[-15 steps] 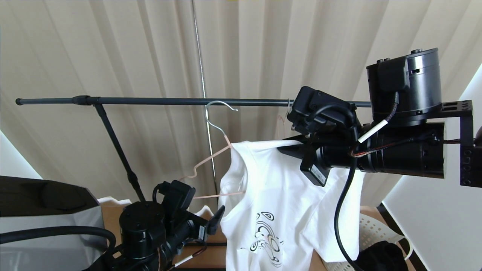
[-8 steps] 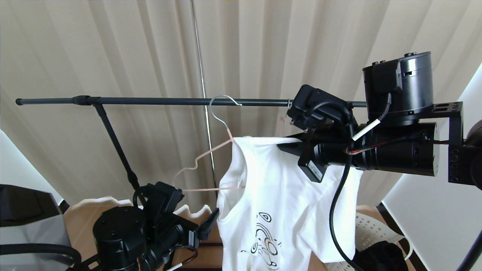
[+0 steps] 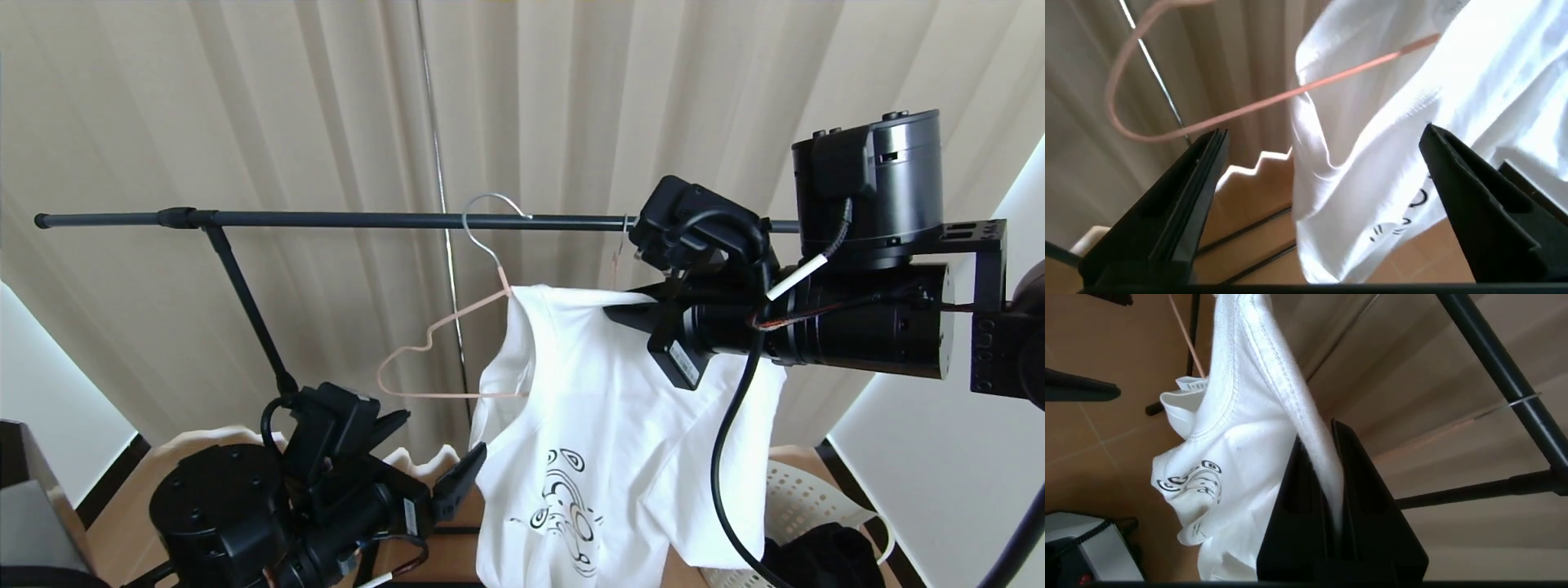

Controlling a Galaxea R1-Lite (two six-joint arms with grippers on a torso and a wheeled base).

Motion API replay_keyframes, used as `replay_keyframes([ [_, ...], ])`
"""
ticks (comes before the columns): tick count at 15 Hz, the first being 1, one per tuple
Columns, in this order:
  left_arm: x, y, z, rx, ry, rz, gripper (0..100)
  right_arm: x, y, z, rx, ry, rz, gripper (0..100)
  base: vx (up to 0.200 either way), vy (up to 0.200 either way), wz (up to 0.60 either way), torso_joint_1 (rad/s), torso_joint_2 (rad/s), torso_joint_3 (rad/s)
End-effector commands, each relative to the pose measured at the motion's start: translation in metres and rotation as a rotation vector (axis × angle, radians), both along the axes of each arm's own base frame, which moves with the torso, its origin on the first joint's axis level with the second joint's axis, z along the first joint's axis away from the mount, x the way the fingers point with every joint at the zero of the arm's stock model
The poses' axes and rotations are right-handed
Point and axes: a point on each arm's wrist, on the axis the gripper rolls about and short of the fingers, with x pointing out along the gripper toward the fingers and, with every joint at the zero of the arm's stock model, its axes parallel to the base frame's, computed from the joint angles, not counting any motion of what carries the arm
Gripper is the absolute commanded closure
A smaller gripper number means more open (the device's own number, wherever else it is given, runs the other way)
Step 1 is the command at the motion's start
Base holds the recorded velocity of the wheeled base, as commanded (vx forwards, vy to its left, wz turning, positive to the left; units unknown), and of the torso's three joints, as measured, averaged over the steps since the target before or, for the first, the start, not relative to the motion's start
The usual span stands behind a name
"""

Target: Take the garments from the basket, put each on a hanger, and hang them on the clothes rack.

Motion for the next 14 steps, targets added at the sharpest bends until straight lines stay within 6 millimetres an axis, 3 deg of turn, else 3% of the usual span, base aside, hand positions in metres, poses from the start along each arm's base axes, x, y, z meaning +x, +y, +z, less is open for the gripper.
replay_keyframes([
  [1,-0.009,0.009,0.003,-0.041,0.029,-0.003,0,0.002,-0.002,0.004,0.025,-0.012,-0.013,100,0.0,0.0,0.0,0.0,0.0,0.0],
  [7,0.009,0.004,-0.025,-0.107,0.187,0.069,0,-0.001,-0.004,0.002,0.081,-0.031,-0.017,100,0.0,0.0,0.0,0.0,0.0,0.0],
  [14,0.031,0.001,-0.024,-0.147,0.155,0.102,0,-0.008,-0.008,-0.004,0.096,-0.047,-0.011,100,0.0,0.0,0.0,0.0,0.0,0.0],
])
